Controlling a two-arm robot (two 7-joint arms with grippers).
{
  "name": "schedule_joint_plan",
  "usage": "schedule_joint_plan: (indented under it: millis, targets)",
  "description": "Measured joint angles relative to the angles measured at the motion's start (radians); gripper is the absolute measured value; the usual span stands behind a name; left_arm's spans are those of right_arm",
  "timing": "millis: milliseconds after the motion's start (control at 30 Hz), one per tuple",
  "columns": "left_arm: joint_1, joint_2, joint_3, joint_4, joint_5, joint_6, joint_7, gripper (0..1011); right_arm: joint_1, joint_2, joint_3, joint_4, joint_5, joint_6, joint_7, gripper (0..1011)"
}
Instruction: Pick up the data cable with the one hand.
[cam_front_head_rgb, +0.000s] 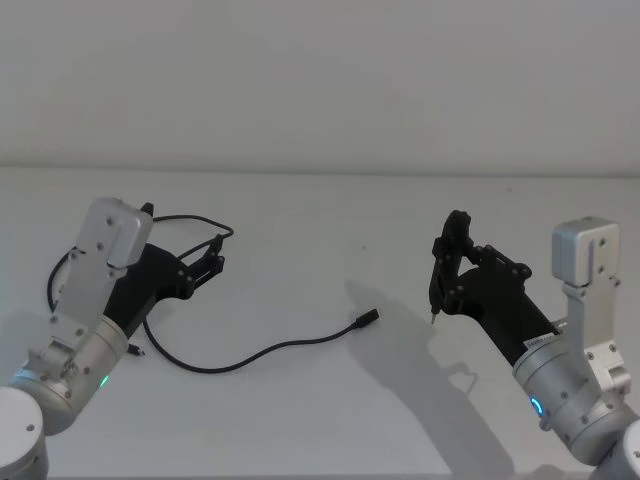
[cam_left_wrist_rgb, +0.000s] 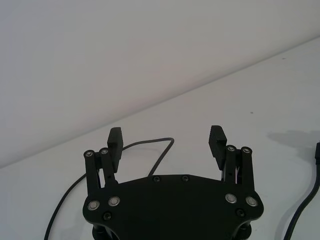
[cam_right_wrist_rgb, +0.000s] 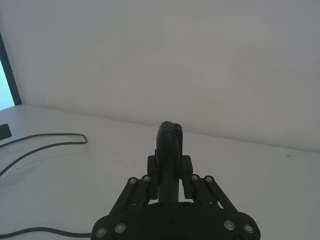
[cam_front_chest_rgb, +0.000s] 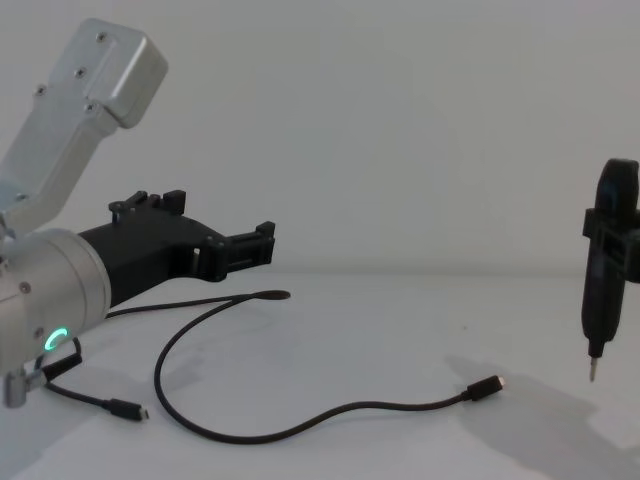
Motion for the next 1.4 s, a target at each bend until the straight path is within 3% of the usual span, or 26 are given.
schedule_joint_plan:
  millis: [967,1400]
  targets:
    - [-0.002,-0.001,0.0,0.0,0.0,0.0,-0.004,1001,0.0,0.0,0.0,0.0,0.0,0.0,0.0,274]
    - [-0.041,-0.007,0.012,0.002,-0.042,0.037,-0.095,1001,0.0,0.0,0.0,0.0,0.0,0.0,0.0,275]
